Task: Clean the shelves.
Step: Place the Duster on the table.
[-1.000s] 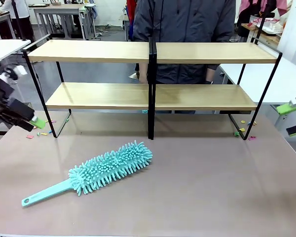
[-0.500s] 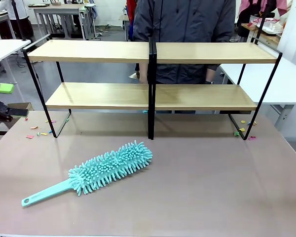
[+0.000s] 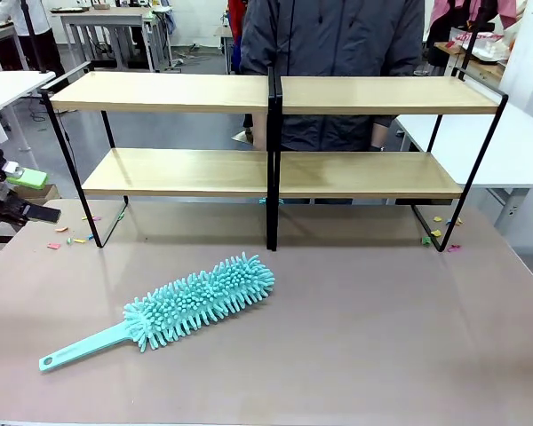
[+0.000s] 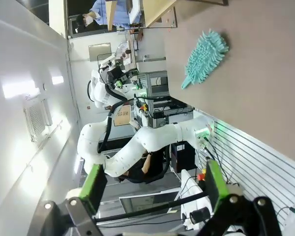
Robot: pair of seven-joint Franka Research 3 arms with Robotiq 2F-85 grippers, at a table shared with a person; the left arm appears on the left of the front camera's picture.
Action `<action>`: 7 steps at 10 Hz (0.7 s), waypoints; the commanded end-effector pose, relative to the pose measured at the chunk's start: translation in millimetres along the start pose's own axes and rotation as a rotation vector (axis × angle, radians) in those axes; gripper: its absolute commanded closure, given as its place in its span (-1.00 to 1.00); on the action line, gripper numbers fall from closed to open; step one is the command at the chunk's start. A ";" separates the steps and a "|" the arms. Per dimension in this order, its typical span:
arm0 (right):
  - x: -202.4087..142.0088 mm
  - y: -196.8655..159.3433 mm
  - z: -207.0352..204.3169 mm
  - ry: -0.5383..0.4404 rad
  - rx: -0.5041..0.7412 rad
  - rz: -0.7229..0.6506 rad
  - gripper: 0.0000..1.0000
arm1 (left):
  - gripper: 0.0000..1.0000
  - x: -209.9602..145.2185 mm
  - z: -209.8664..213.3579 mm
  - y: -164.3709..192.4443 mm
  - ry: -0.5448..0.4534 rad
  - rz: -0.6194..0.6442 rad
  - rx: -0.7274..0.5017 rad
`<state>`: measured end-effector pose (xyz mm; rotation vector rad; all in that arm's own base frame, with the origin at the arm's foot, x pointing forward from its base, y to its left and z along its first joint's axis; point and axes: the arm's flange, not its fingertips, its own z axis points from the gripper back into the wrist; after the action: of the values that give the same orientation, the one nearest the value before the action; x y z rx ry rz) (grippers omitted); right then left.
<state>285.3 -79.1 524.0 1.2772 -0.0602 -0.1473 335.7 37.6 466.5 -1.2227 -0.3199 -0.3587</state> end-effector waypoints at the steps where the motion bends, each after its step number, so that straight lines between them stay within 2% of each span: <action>1: -0.9 1.4 1.9 -0.005 0.016 0.021 -1.00 | -1.00 -5.8 0.7 1.3 -0.008 -0.013 0.004; 7: -0.9 1.4 1.9 -0.005 0.016 0.021 -1.00 | -1.00 -5.8 0.7 1.3 -0.008 -0.013 0.004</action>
<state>284.0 -81.4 523.9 1.2780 -0.0646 -0.1494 334.9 39.5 466.1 -1.2219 -0.3232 -0.3530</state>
